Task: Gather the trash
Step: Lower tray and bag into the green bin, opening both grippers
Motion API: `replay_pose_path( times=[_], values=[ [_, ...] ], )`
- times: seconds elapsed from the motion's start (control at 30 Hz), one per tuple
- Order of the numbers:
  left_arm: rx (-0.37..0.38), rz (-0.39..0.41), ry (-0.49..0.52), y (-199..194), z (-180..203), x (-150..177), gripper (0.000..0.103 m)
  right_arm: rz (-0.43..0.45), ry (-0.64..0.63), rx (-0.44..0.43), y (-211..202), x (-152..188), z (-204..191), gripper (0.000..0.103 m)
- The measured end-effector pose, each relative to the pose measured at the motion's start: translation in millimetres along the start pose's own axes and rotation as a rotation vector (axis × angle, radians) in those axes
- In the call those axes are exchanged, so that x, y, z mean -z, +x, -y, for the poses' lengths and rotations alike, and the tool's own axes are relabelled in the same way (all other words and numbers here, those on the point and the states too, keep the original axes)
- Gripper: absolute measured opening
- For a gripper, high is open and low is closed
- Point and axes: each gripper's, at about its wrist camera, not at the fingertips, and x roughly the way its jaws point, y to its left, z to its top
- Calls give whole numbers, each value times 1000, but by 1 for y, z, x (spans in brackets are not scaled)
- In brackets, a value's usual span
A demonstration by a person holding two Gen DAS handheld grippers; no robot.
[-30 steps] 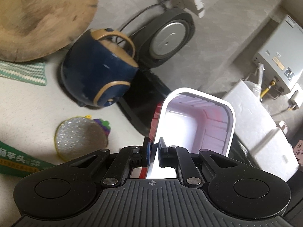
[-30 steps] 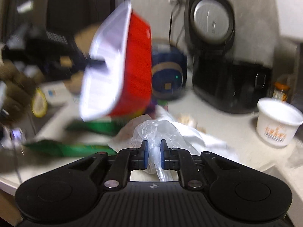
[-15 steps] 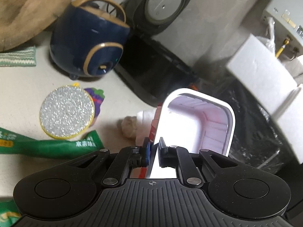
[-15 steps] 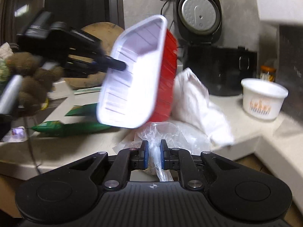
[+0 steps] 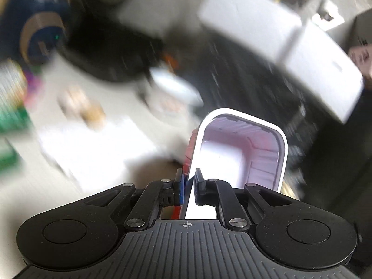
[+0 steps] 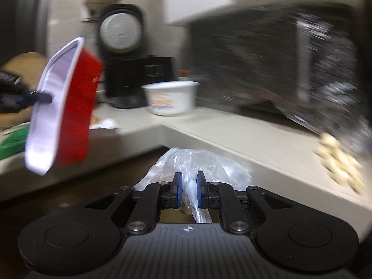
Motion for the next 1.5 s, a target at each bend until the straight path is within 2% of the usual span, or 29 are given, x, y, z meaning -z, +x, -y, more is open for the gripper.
replay_pose_path(
  times=[0.1, 0.17, 0.27, 0.33, 0.43, 0.53, 0.67, 0.73, 0.8, 0.97, 1.07, 1.23, 1.4, 1.5],
  values=[
    [24, -150, -16, 47, -4, 44, 11, 3, 50, 42, -7, 20, 22, 12],
    [-10, -227, -25, 75, -14, 72, 11, 5, 80, 70, -12, 36, 32, 12],
    [-70, -332, -53, 120, -39, 119, 11, -26, 150, 67, -8, 58, 43, 12],
    [-110, -365, -69, 146, -55, 148, 11, -64, 187, 58, -4, 74, 47, 12],
    [-181, -398, -98, 192, -88, 185, 12, -118, 172, 55, 10, 85, 40, 12],
    [-187, -466, -98, 245, -122, 219, 26, -153, 146, 40, 13, 94, 27, 12],
    [-201, -572, -137, 284, -158, 258, 26, -234, 128, 57, 25, 106, 14, 12],
    [-206, -584, -150, 285, -167, 265, 26, -268, 115, 66, 30, 112, 7, 12],
    [-182, -561, -150, 273, -167, 263, 26, -308, 116, 65, 37, 119, 2, 12],
    [-198, -481, -120, 225, -165, 230, 26, -390, 159, 14, 68, 131, -8, 12],
    [-169, -444, -137, 196, -168, 220, 26, -436, 151, -6, 93, 142, -19, 12],
    [-192, -400, -138, 169, -165, 215, 26, -515, 145, -4, 126, 167, -41, 24],
    [-205, -405, -110, 172, -150, 208, 26, -514, 161, -15, 115, 175, -48, 27],
    [-210, -426, -79, 177, -139, 211, 26, -491, 176, 24, 103, 173, -42, 40]
  ],
)
